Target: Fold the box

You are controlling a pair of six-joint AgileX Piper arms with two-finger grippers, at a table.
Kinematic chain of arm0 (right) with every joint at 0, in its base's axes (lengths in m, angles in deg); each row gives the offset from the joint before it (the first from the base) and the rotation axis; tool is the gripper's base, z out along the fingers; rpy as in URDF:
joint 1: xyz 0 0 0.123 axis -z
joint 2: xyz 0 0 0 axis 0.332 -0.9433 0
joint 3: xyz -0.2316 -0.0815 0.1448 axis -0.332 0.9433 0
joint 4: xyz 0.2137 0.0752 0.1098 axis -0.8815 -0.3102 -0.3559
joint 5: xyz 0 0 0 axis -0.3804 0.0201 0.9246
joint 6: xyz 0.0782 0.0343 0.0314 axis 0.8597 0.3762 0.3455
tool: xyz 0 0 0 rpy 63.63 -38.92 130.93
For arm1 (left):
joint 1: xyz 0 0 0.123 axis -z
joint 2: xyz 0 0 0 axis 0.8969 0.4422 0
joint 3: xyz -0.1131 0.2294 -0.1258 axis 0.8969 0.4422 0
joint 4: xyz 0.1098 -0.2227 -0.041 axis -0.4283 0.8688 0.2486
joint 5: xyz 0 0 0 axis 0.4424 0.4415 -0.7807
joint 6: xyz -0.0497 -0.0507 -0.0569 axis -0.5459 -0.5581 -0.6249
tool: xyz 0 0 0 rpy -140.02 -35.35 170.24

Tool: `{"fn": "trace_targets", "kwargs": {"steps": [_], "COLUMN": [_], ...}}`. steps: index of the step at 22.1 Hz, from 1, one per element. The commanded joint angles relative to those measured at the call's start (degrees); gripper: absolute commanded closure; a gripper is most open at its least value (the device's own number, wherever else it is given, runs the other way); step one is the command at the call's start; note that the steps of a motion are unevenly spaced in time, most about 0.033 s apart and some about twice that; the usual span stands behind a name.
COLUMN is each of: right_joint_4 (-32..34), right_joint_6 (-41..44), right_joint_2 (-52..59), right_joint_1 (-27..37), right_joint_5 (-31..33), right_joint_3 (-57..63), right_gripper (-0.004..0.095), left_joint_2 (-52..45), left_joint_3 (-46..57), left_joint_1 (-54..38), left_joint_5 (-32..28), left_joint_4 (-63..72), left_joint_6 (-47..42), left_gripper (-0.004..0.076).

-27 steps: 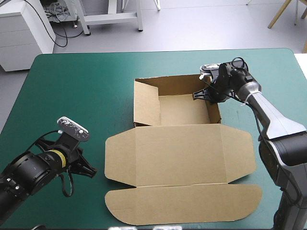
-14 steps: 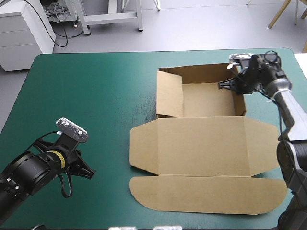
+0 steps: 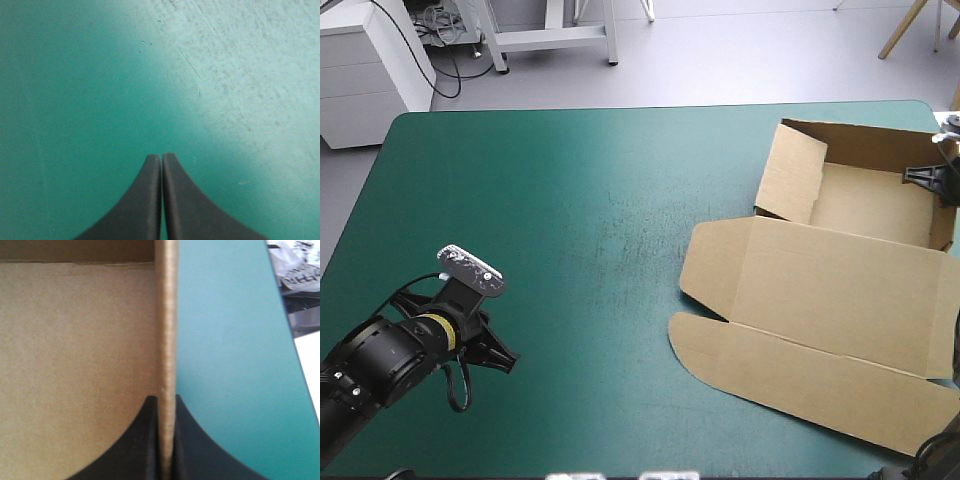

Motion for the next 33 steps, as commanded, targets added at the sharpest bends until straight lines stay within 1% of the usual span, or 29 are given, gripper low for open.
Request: {"fn": "trace_targets", "kwargs": {"steps": [1,5,6,8,10,11,12,13,14,15,16,19,21,23,24,25,26,27,29,33], "right_joint_4": [-0.7,-4.4,-5.1,-5.4,-5.9,-5.7,-5.6,-5.6,-5.6,-5.6,-5.6,-7.1,-9.9,-12.3,-12.8,-13.2,-15.4,-18.7,-21.7,-19.3], "right_joint_6": [-0.7,-3.1,-3.1,-3.1,-3.1,-2.9,-2.4,-2.3,-2.3,-2.3,-2.3,-2.3,-3.7,-5.4,-5.4,-5.4,-5.9,-7.9,-9.8,-9.8], "right_joint_2": [3.3,2.3,1.8,1.2,0.7,0.5,0.5,0.5,0.6,0.8,0.9,1.1,2.4,4.5,6.3,7.3,9.2,10.7,13.7,17.1], "right_joint_1": [3.8,7.2,7.3,7.4,7.4,7.4,7.4,7.5,7.5,7.6,7.6,7.6,7.6,7.6,7.6,7.6,7.5,7.0,3.7,-3.5], "right_joint_5": [-3.0,-1.4,-1.4,-1.3,-1.5,-1.9,-2.4,-3.5,-3.8,-4.0,-3.9,0.4,3.3,4.5,4.6,4.7,5.5,6.4,7.1,8.3], "right_joint_3": [-1.6,-1.6,-1.6,-1.6,-1.6,-1.6,-1.6,-1.6,-1.7,-2.2,-2.5,-7.1,-9.3,-10.6,-10.8,-10.8,-10.8,-10.8,-10.8,-10.8], "right_gripper": [0.0927,0.0916,0.0893,0.0796,0.0616,0.0395,0.0291,0.015,0.0109,0.0099,0.0106,0.0191,0.0295,0.0508,0.0706,0.0808,0.0919,0.0916,0.0917,0.0917], "left_joint_2": [-0.8,-0.8,-0.8,-0.8,-0.8,-0.8,-0.8,-0.8,-0.8,-0.8,-0.8,-0.8,-0.8,-0.8,-0.8,-0.8,-0.8,-0.8,-0.8,-0.8], "left_joint_3": [-1.4,-1.4,-1.4,-1.4,-1.4,-1.4,-1.3,-1.3,-1.3,-1.3,-1.3,-1.3,-1.3,-1.3,-1.3,-1.3,-1.1,-1.1,-1.1,-1.1], "left_joint_1": [0.2,0.2,0.2,0.2,0.2,0.2,0.2,0.2,0.2,0.2,0.2,0.2,0.2,0.2,0.2,0.2,0.2,0.2,0.2,0.2], "left_joint_5": [-3.1,-4.0,-4.0,-3.9,-3.6,-3.5,-3.5,-3.5,-3.5,-3.5,-3.5,-3.3,-3.0,-3.0,-3.0,-3.0,-3.1,-3.6,-6.1,-8.6], "left_joint_4": [-1.7,-2.7,-2.7,-2.9,-2.9,-2.9,-2.9,-2.9,-2.9,-3.1,-3.1,-2.7,-2.6,-2.7,-2.7,-2.8,-2.9,-2.9,-2.5,-2.2], "left_joint_6": [-0.7,-0.7,-0.7,-0.7,-0.7,-0.7,-0.7,-0.7,-0.7,-0.7,-0.7,-0.7,-0.7,-0.7,-0.7,-0.7,-0.7,-0.7,-0.7,-0.7], "left_gripper": [0.0734,0.0734,0.0734,0.0734,0.0734,0.0734,0.0734,0.0734,0.0734,0.0734,0.0734,0.0734,0.0734,0.0734,0.0734,0.0734,0.0734,0.0734,0.0734,0.0734]}}
